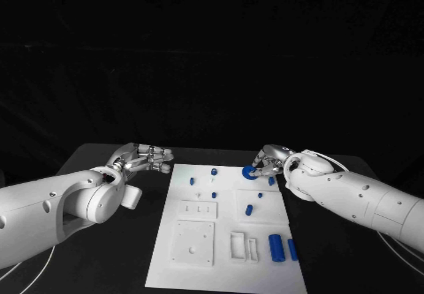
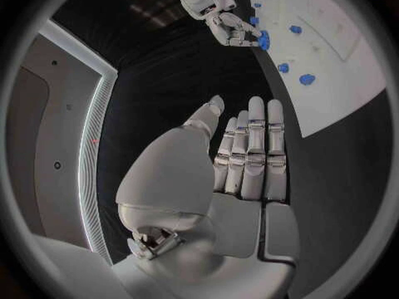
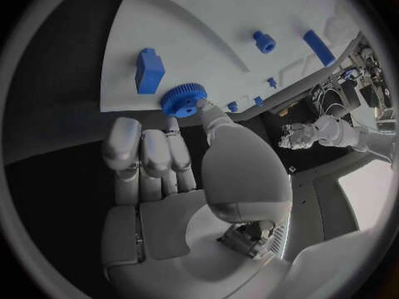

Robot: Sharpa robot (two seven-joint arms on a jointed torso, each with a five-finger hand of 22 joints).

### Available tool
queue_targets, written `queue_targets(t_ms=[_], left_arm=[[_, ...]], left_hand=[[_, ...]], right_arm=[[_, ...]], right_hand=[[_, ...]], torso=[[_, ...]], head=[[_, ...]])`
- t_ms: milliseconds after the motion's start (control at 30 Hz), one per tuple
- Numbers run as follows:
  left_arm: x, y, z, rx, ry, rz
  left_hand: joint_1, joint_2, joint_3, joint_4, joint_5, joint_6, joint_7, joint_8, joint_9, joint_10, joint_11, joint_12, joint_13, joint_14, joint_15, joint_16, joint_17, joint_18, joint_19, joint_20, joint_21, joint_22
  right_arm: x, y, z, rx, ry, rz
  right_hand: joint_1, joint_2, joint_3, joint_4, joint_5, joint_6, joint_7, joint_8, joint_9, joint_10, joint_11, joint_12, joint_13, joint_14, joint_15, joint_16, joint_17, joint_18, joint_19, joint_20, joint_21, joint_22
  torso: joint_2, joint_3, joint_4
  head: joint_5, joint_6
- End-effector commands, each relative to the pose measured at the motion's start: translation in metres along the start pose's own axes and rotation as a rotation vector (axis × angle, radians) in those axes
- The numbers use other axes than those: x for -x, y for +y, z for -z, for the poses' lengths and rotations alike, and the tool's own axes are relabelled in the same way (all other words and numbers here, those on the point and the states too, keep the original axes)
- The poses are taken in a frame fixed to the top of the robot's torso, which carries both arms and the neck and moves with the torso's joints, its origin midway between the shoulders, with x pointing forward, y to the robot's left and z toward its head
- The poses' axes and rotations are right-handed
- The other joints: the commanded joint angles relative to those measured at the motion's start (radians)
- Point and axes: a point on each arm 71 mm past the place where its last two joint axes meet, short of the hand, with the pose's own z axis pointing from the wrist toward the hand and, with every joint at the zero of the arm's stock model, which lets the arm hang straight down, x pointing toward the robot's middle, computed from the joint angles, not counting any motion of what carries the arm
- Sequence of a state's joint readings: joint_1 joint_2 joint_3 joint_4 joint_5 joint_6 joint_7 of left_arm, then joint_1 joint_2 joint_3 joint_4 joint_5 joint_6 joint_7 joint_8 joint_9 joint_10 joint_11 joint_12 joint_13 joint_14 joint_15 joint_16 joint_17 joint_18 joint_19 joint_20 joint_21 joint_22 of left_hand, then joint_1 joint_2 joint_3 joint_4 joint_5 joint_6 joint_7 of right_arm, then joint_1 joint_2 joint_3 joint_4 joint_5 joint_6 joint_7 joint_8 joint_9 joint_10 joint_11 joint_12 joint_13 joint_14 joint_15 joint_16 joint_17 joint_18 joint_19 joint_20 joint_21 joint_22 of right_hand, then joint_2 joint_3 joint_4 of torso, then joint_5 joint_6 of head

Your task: Assemble the parts on the task board

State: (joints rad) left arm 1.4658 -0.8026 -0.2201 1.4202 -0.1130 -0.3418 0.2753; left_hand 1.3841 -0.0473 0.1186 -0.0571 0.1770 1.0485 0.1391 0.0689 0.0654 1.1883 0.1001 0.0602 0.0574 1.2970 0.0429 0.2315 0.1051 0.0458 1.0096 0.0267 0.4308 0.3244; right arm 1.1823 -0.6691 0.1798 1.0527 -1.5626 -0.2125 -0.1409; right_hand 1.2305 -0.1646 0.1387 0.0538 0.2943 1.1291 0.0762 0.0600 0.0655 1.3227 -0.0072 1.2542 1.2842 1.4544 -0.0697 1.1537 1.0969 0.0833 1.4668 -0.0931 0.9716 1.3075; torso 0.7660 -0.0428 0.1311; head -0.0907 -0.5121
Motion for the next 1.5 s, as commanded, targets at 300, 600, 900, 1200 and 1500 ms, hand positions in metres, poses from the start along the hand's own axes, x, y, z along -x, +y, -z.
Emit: queue_targets(t_ms=[300,600,900,1200,1500], left_arm=[[-0.002,-0.002,0.000,-0.009,0.016,0.001],[-0.002,-0.002,-0.001,-0.007,0.017,0.001],[-0.002,-0.002,-0.001,-0.006,0.017,0.001],[-0.002,-0.002,0.000,-0.005,0.017,0.001],[-0.001,-0.002,0.000,-0.004,0.012,0.000]], left_hand=[[-0.005,0.005,0.001,-0.002,0.001,-0.003,-0.003,-0.003,0.000,-0.003,-0.001,-0.002,0.002,0.006,0.002,-0.002,0.000,0.012,-0.005,0.000,0.005,0.002],[-0.006,0.004,0.001,-0.002,0.001,-0.005,-0.003,-0.004,0.000,-0.004,-0.001,-0.002,0.001,0.005,0.002,-0.001,0.000,0.012,-0.004,0.000,0.005,0.002],[-0.005,0.005,0.001,-0.002,0.001,-0.005,-0.003,-0.004,0.000,-0.004,-0.001,-0.002,0.001,0.005,0.002,-0.001,0.000,0.012,-0.004,0.000,0.004,0.002],[-0.001,0.007,0.006,-0.005,0.006,-0.005,-0.002,-0.004,0.000,-0.005,-0.001,-0.002,0.001,0.005,0.002,-0.001,0.000,0.013,-0.005,-0.001,0.006,0.004],[-0.001,0.007,0.008,-0.007,0.007,-0.005,-0.002,-0.004,0.000,-0.004,-0.001,-0.002,0.001,0.004,0.002,-0.001,0.000,0.013,-0.006,-0.001,0.009,0.006]], right_arm=[[-0.004,0.008,-0.001,-0.011,-0.022,0.086],[-0.012,0.010,-0.001,-0.002,0.019,0.094],[-0.021,0.009,0.000,-0.002,0.062,0.096],[-0.021,0.011,0.001,0.005,0.041,0.109],[-0.014,0.023,0.007,0.047,-0.023,0.117]], right_hand=[[0.006,-0.015,-0.025,0.015,-0.007,0.006,0.002,0.003,0.001,0.006,-0.004,0.002,0.002,0.000,-0.009,0.006,0.002,-0.004,0.048,-0.006,0.008,0.120],[0.009,-0.018,-0.049,0.024,0.005,-0.013,0.007,0.003,0.000,0.003,-0.001,-0.001,0.001,0.000,-0.006,0.005,0.001,-0.003,0.047,-0.004,0.005,0.120],[0.020,-0.002,-0.007,0.010,0.020,-0.006,0.007,0.002,0.000,0.002,-0.002,-0.001,0.002,0.000,-0.007,0.004,0.001,-0.003,0.046,-0.004,0.005,0.120],[0.009,0.004,0.224,-0.140,0.063,0.033,-0.001,0.001,-0.001,0.008,-0.006,0.005,0.008,0.000,-0.011,0.005,0.003,-0.009,0.046,-0.008,0.009,0.120],[-0.026,0.015,0.266,-0.208,0.130,0.059,-0.005,0.003,0.000,0.015,-0.009,0.011,0.014,0.001,-0.015,0.007,0.005,-0.012,0.046,-0.012,0.021,0.122]], torso=[[0.001,0.0011,0.0006],[0.000,0.0005,0.0000],[0.000,0.0008,0.0000],[-0.002,0.0007,-0.0008],[-0.003,0.0000,-0.0019]], head=[[0.001,-0.006],[0.002,-0.010],[0.002,-0.012],[0.005,-0.009],[0.008,-0.009]])
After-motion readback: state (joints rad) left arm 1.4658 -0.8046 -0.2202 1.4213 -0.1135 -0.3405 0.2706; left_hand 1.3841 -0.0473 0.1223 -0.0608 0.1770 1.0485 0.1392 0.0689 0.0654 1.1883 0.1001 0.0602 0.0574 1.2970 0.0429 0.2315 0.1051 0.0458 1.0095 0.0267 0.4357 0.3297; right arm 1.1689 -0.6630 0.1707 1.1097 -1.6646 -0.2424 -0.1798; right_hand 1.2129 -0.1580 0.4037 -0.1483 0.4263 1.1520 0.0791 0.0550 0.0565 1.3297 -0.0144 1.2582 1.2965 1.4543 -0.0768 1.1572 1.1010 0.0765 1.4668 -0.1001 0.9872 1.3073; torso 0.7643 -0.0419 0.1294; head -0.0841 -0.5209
